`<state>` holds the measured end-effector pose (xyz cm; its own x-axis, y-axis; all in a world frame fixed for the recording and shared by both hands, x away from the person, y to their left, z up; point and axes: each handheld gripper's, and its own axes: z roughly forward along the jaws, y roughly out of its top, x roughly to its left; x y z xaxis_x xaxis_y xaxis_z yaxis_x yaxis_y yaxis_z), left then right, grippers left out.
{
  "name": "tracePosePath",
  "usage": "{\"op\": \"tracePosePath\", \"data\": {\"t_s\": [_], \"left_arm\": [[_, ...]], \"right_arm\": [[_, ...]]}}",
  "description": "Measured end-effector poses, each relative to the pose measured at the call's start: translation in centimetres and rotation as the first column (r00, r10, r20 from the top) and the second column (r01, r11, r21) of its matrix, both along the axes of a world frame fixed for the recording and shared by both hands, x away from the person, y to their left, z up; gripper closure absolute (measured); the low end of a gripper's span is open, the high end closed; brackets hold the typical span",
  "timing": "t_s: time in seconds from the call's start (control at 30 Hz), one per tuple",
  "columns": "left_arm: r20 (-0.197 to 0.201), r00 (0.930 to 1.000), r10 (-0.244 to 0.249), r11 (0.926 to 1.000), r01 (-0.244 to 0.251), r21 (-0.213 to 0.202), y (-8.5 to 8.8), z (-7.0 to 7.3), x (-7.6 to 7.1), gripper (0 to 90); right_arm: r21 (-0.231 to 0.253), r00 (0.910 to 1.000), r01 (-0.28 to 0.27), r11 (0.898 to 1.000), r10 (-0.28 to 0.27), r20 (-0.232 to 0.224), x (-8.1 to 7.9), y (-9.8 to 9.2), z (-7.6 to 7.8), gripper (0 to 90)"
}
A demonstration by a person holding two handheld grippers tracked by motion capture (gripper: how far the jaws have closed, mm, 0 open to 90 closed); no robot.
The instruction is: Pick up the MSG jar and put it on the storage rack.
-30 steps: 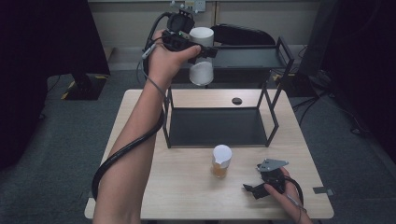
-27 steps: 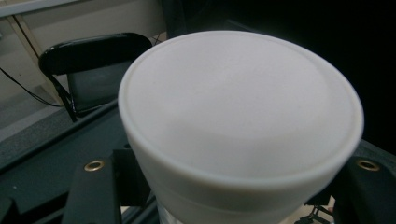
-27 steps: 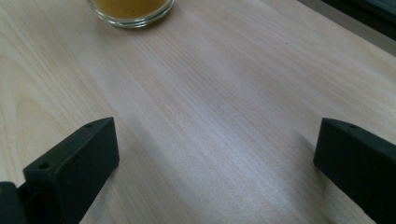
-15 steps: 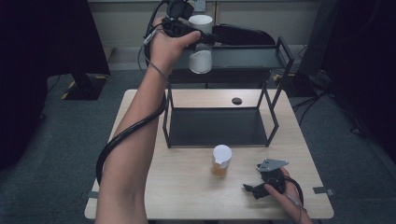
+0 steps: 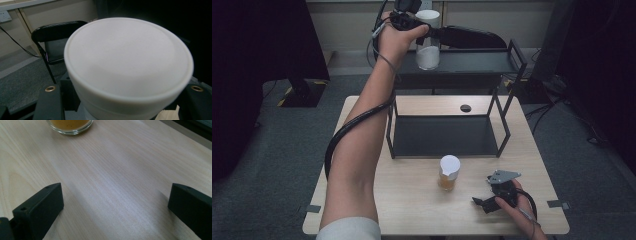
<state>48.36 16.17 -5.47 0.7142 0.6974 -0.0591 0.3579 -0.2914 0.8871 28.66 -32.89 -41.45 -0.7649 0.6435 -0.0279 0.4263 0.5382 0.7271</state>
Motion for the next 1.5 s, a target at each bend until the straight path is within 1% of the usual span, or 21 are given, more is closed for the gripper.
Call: {"op": "tracePosePath", "data": {"t_s": [0.1,0.17,0.37,0.47,0.5,0.53,0.63,0.73,0.8,0.87,0.93,0.97,1.03,1.07,1.1,1.13,1.17,1.23,1.33,1.37,1.5], "left_arm": [[0.000,1.0000,0.008,1.0000,-0.008,-0.001,-0.1,-0.3,0.5,34.6],[0.003,1.0000,0.004,1.0000,-0.004,0.006,-0.2,-0.5,0.7,34.5],[0.002,0.9999,0.015,0.9998,-0.015,0.013,-0.3,-1.2,0.9,34.3],[-0.001,0.9998,0.021,0.9996,-0.021,0.021,-0.4,-1.3,0.9,34.3],[0.004,0.9997,0.023,0.9996,-0.023,0.014,-0.3,-1.5,0.8,34.2],[0.002,0.9998,0.021,0.9996,-0.022,0.017,-0.3,-1.4,0.8,34.3],[0.023,0.9996,0.015,0.9996,-0.015,0.026,-0.4,-1.7,0.6,34.2],[0.036,0.9992,0.018,0.9995,-0.019,0.024,-0.4,-1.9,0.3,34.1],[0.038,0.9990,0.023,0.9996,-0.024,0.018,-0.4,-2.1,0.2,34.1],[0.036,0.9990,0.025,0.9993,-0.026,0.028,-0.5,-1.9,0.2,34.0],[0.032,0.9991,0.029,0.9991,-0.030,0.030,-0.6,-1.8,0.1,33.7],[0.036,0.9990,0.028,0.9993,-0.029,0.022,-0.6,-1.9,0.0,32.4],[0.045,0.9975,0.055,0.9983,-0.056,0.014,-0.7,-1.9,-0.5,23.5],[0.048,0.9971,0.059,0.9982,-0.060,0.007,-0.7,-1.9,-0.6,18.6],[0.050,0.9972,0.056,0.9984,-0.056,0.002,-0.6,-1.9,-0.8,16.0],[0.057,0.9969,0.054,0.9985,-0.054,0.002,-0.5,-1.9,-1.0,15.2],[0.064,0.9961,0.061,0.9981,-0.061,0.008,-0.6,-1.9,-1.3,12.7],[0.066,0.9957,0.065,0.9978,-0.066,0.003,-0.4,-2.0,-1.7,7.3],[0.074,0.9947,0.072,0.9974,-0.072,-0.004,-0.2,-2.2,-2.5,4.8],[0.082,0.9938,0.075,0.9971,-0.075,-0.008,-0.1,-2.4,-2.8,4.0],[0.083,0.9937,0.076,0.9970,-0.075,-0.018,0.4,-2.8,-3.7,1.5]], "right_arm": [[0.000,1.0000,0.000,1.000,0.000,0.000,0.0,0.0,0.0,0.0],[0.000,1.0000,0.000,1.000,0.000,0.000,0.0,0.0,0.0,0.0],[0.000,1.0000,0.000,1.000,0.000,0.000,0.0,0.0,0.0,0.0],[0.000,1.0000,0.000,1.000,0.000,0.000,0.0,0.0,0.0,0.0],[0.000,1.0000,0.000,1.000,0.000,0.000,0.0,0.0,0.0,0.0],[0.000,1.0000,0.000,1.000,0.000,0.000,0.0,0.0,0.0,0.0],[0.000,1.0000,0.000,1.000,0.000,0.000,0.0,0.0,0.0,0.0],[0.000,1.0000,0.000,1.000,0.000,0.000,0.0,0.0,0.0,0.0],[0.000,1.0000,0.000,1.000,0.000,0.000,0.0,0.0,0.0,0.0],[0.000,1.0000,0.000,1.000,0.000,0.000,0.0,0.0,0.0,0.0],[0.000,1.0000,0.000,1.000,0.000,0.000,0.0,0.0,0.0,0.0],[0.000,1.0000,0.000,1.000,0.000,0.000,0.0,0.0,0.0,0.0],[0.000,1.0000,0.000,1.000,0.000,0.000,0.0,0.0,0.0,0.0],[0.000,1.0000,0.000,1.000,0.000,0.000,0.0,0.0,0.0,0.0],[0.000,1.0000,0.000,1.000,0.000,0.000,0.0,0.0,0.0,0.0],[0.000,1.0000,0.000,1.000,0.000,0.000,0.0,0.0,0.0,0.0],[0.001,1.0000,0.000,1.000,0.000,0.000,0.0,0.0,0.0,0.0],[0.001,1.0000,0.000,1.000,0.000,0.000,0.0,0.0,0.0,0.0],[0.000,1.0000,0.000,1.000,0.000,0.000,0.0,0.0,0.0,0.0],[0.000,1.0000,0.000,1.000,0.000,0.000,0.0,0.0,0.0,0.0],[0.000,1.0000,0.000,1.000,0.000,0.000,0.0,0.0,0.0,0.0]]}}
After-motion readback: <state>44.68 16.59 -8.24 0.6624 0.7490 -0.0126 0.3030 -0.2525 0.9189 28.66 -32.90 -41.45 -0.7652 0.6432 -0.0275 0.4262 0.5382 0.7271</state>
